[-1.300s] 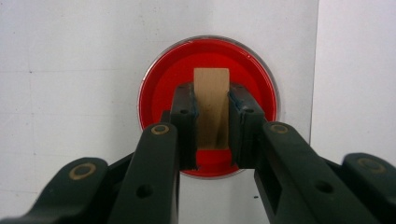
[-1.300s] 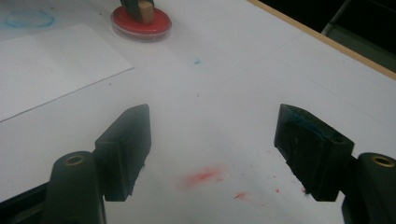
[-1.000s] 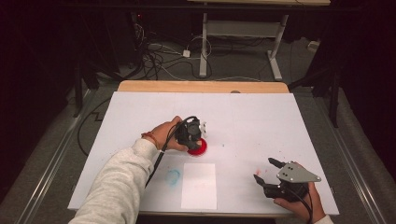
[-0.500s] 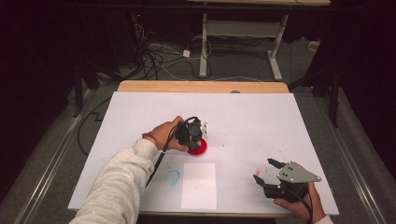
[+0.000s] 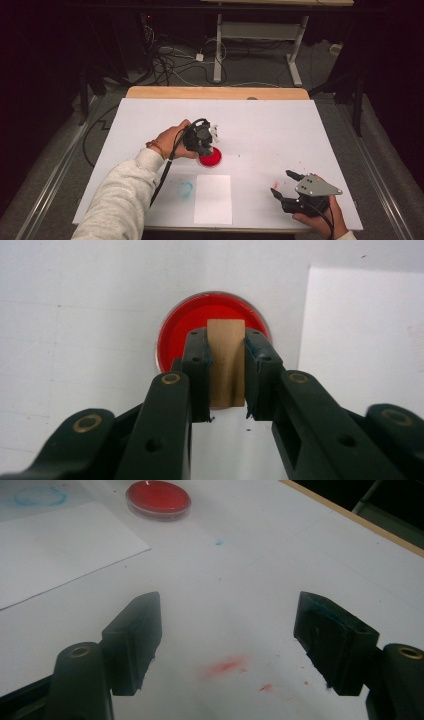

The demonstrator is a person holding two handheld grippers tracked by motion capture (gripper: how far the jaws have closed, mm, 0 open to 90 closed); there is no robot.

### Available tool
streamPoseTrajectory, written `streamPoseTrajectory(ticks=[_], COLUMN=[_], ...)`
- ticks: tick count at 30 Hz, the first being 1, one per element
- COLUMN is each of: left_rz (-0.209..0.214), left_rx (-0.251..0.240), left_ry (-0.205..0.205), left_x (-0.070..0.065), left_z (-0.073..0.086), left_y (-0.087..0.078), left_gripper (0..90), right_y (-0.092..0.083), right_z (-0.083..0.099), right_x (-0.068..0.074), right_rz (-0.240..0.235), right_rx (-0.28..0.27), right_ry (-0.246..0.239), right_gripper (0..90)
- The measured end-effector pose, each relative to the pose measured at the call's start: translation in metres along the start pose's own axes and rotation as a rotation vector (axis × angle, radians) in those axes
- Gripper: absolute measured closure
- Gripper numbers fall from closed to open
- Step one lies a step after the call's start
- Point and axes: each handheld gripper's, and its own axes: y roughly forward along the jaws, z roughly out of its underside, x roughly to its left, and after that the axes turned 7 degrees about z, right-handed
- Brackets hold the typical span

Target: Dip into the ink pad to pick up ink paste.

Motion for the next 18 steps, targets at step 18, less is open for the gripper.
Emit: streamPoseTrajectory(ticks=[18], left_rz=[0.016], left_rx=[0.077], left_ry=[-0.054], left_x=[0.007], left_z=[0.000], left_y=[0.035], left_gripper=[73.5], right_y=[0.001], right_z=[0.002], right_x=[0.001], right_rz=[-0.004], right_rx=[0.014], right_ry=[-0.005], right_gripper=[27.9])
